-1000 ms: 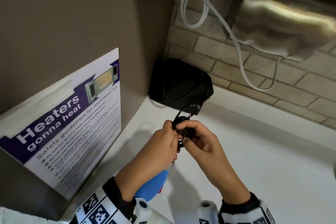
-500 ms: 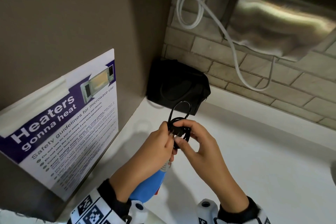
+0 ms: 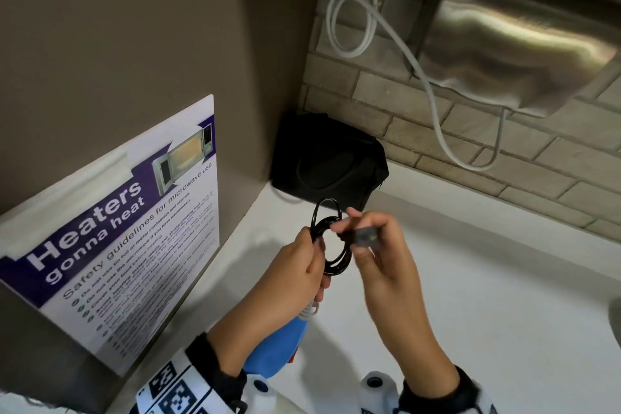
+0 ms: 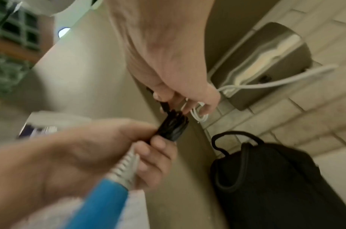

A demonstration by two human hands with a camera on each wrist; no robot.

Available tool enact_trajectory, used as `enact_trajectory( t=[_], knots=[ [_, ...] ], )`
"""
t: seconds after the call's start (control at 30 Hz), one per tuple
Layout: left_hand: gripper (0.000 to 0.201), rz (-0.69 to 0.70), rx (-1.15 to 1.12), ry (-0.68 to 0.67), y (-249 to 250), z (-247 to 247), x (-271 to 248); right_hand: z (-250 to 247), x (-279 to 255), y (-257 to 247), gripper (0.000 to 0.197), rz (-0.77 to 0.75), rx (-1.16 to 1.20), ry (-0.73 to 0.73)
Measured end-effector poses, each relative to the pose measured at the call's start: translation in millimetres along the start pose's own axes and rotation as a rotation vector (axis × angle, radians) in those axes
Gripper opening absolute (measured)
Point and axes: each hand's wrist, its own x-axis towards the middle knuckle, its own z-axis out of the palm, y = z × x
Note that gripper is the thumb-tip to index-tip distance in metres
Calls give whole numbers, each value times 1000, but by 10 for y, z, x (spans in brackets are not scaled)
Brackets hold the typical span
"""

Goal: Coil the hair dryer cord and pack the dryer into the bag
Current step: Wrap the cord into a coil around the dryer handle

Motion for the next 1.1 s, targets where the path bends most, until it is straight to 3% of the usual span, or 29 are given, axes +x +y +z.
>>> enact_trajectory(
  t=[0.1, 0.23, 0.3, 0.4, 0.53, 0.57, 0.63, 0.67, 0.77, 0.9, 1.1],
  knots=[
    [24, -18, -65, -12, -35, -19, 18, -119, 41, -90, 9, 251, 628, 123],
    [27, -2, -204, -4, -50, -51, 29, -308, 105, -60, 12, 342, 797, 317],
    [30, 20, -281, 25, -38, -70, 26, -377, 126, 20, 15, 403, 721, 380],
    [30, 68, -309, 54, -16, -77, -1, -402, 86, 173, 17, 474, 315, 319],
    [27, 111, -284, 105, 3, -32, -10, -357, 6, 295, 55, 335, -288, 180],
    [26, 108, -272, 118, -11, -20, -5, -331, -7, 302, 52, 278, -370, 136],
    [25, 92, -237, 144, -28, 9, 5, -256, -34, 275, 25, 195, -494, 40],
    [25, 87, -203, 153, -29, 23, 4, -211, -57, 245, 22, 214, -501, -13],
    [22, 96, -100, 136, -17, 48, -36, -66, -105, 178, 36, 313, -283, -128],
    [23, 78, -109, 18, 31, 66, -107, -13, 29, 83, 13, 328, -154, -78],
    [22, 42, -236, -83, 20, 24, -80, -71, 142, 89, 7, 285, -344, -58]
  ],
)
